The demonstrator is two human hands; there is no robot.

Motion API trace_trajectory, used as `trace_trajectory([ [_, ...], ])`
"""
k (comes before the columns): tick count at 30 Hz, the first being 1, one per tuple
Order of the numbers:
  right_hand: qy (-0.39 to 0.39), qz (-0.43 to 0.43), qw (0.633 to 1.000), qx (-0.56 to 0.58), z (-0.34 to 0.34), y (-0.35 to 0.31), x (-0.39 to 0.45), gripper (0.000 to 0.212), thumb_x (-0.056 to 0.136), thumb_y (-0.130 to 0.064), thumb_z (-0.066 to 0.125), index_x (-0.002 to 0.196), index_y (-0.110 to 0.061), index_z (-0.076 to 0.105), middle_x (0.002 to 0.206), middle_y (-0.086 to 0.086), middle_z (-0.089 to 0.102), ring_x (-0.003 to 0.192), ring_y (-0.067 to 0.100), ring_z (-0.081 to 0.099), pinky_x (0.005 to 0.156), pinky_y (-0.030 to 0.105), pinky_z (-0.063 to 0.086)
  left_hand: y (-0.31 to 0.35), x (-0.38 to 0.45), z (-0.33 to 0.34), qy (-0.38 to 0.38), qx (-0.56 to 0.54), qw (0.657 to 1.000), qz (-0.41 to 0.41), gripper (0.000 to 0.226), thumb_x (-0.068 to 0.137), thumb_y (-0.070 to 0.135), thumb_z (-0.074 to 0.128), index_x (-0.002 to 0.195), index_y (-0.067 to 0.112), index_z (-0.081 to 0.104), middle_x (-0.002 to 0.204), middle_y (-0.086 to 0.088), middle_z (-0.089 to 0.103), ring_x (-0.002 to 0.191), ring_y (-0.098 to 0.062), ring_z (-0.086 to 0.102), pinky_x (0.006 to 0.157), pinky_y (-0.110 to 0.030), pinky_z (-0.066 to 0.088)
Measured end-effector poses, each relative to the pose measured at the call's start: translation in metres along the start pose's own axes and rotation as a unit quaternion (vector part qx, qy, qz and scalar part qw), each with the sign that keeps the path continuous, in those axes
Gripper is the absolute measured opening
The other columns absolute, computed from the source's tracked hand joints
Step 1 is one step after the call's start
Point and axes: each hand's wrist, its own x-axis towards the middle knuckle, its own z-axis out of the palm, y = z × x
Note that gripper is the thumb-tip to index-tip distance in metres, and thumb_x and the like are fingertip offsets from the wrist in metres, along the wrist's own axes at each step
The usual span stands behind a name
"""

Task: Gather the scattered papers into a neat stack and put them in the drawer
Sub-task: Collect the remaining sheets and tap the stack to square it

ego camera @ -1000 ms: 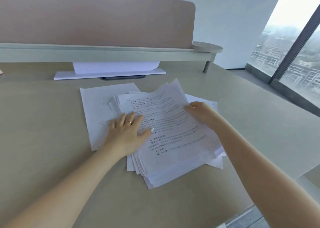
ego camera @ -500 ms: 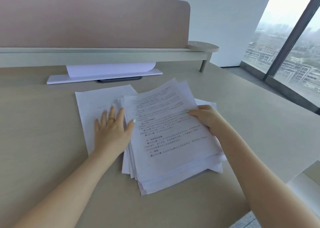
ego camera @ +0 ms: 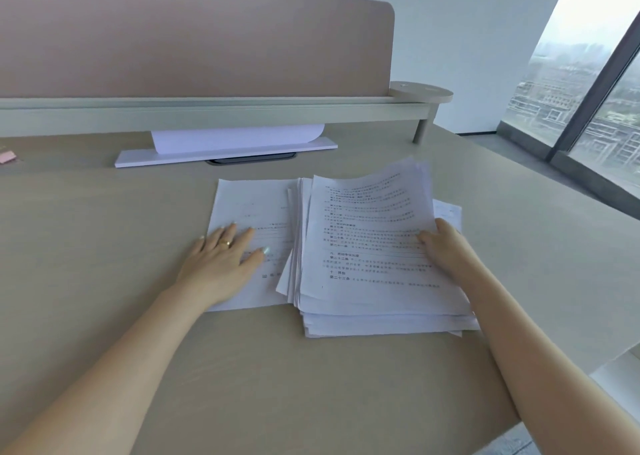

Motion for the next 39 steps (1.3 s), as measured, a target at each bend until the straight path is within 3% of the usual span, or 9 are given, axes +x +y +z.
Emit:
trace_trajectory([
  [6, -0.078, -0.072, 0.994, 0.014, 0.024, -0.032, -0.011, 0.042, 0.084, -0.024, 0.048, 0.125, -0.015, 0.052, 0.13, 0.014, 0.056, 0.116, 0.033, 0.052, 0.098, 0.044, 0.043, 0.005, -0.003, -0.007, 0.054, -0.294, 0.954, 0.006, 0.06, 0.094, 0.053, 0.023, 0.148, 0.03, 0.011, 0.158, 0.011, 0.014, 0.146, -0.012, 0.013, 0.118, -0.037, 0.011],
  [10, -0.105, -0.123, 0.987, 0.003, 0.046, -0.062, -0.025, 0.042, 0.089, -0.018, 0.043, 0.13, -0.01, 0.049, 0.134, 0.016, 0.052, 0.121, 0.034, 0.047, 0.099, 0.04, 0.04, -0.003, 0.008, -0.017, 0.139, -0.562, 0.81, -0.092, 0.069, 0.088, 0.047, 0.049, 0.146, 0.023, 0.021, 0.152, 0.007, 0.027, 0.136, -0.008, 0.029, 0.112, -0.033, 0.021],
  [14, -0.123, -0.137, 0.982, 0.036, 0.053, -0.07, -0.031, 0.034, 0.089, -0.01, 0.034, 0.117, -0.006, 0.053, 0.117, 0.009, 0.057, 0.11, 0.029, 0.05, 0.089, 0.038, 0.041, -0.025, 0.008, -0.032, 0.1, -0.722, 0.664, -0.17, 0.059, 0.088, 0.03, 0.055, 0.141, 0.014, 0.034, 0.141, 0.005, 0.039, 0.128, -0.018, 0.042, 0.103, -0.032, 0.036],
  [17, -0.13, -0.123, 0.978, 0.103, 0.048, -0.06, -0.025, 0.027, 0.089, -0.014, 0.034, 0.108, -0.008, 0.053, 0.102, 0.003, 0.058, 0.099, 0.026, 0.055, 0.083, 0.038, 0.046, -0.025, 0.004, -0.037, 0.066, -0.684, 0.705, -0.175, 0.048, 0.093, 0.029, 0.048, 0.138, 0.017, 0.038, 0.148, 0.0, 0.036, 0.127, -0.023, 0.045, 0.093, -0.033, 0.039],
  [21, -0.104, -0.09, 0.962, 0.236, 0.04, -0.05, -0.013, 0.024, 0.089, -0.018, 0.041, 0.108, -0.015, 0.056, 0.109, 0.008, 0.066, 0.1, 0.029, 0.063, 0.092, 0.051, 0.05, -0.013, 0.003, -0.042, -0.004, -0.627, 0.761, -0.167, 0.023, 0.093, 0.038, 0.045, 0.095, 0.022, 0.061, 0.107, 0.003, 0.061, 0.085, -0.015, 0.056, 0.071, -0.027, 0.044],
  [27, -0.096, -0.064, 0.949, 0.292, 0.039, -0.048, -0.006, 0.017, 0.091, -0.011, 0.041, 0.099, -0.019, 0.053, 0.108, 0.008, 0.065, 0.1, 0.03, 0.063, 0.091, 0.051, 0.051, 0.002, 0.01, -0.031, 0.0, -0.515, 0.84, -0.168, 0.063, 0.089, 0.047, 0.05, 0.142, 0.017, 0.035, 0.154, -0.004, 0.028, 0.142, -0.023, 0.025, 0.114, -0.039, 0.018],
  [33, -0.099, -0.126, 0.975, 0.156, 0.053, -0.049, -0.013, 0.034, 0.089, -0.012, 0.038, 0.122, -0.01, 0.044, 0.11, 0.005, 0.057, 0.096, 0.027, 0.057, 0.079, 0.036, 0.046, 0.006, 0.01, -0.031, -0.049, -0.512, 0.847, -0.136, 0.05, 0.089, 0.035, 0.054, 0.135, 0.016, 0.048, 0.138, -0.003, 0.05, 0.127, -0.023, 0.046, 0.102, -0.033, 0.034],
  [36, -0.079, -0.155, 0.985, 0.018, 0.058, -0.05, -0.013, 0.033, 0.089, -0.013, 0.041, 0.121, -0.01, 0.042, 0.113, 0.009, 0.052, 0.111, 0.034, 0.049, 0.086, 0.037, 0.038, 0.018, 0.002, -0.027, -0.056, -0.561, 0.815, -0.131, 0.029, 0.087, 0.007, 0.057, 0.116, 0.005, 0.059, 0.09, -0.007, 0.067, 0.078, -0.023, 0.063, 0.061, -0.027, 0.052],
  [39, -0.024, -0.149, 0.988, 0.04, 0.054, -0.045, -0.006, 0.053, 0.089, -0.023, 0.051, 0.138, -0.013, 0.035, 0.14, 0.007, 0.043, 0.13, 0.029, 0.035, 0.104, 0.037, 0.031, 0.024, -0.005, -0.024, -0.033, -0.59, 0.8, -0.108, 0.027, 0.085, -0.003, 0.055, 0.107, 0.013, 0.057, 0.09, -0.007, 0.065, 0.078, -0.02, 0.061, 0.065, -0.029, 0.049],
])
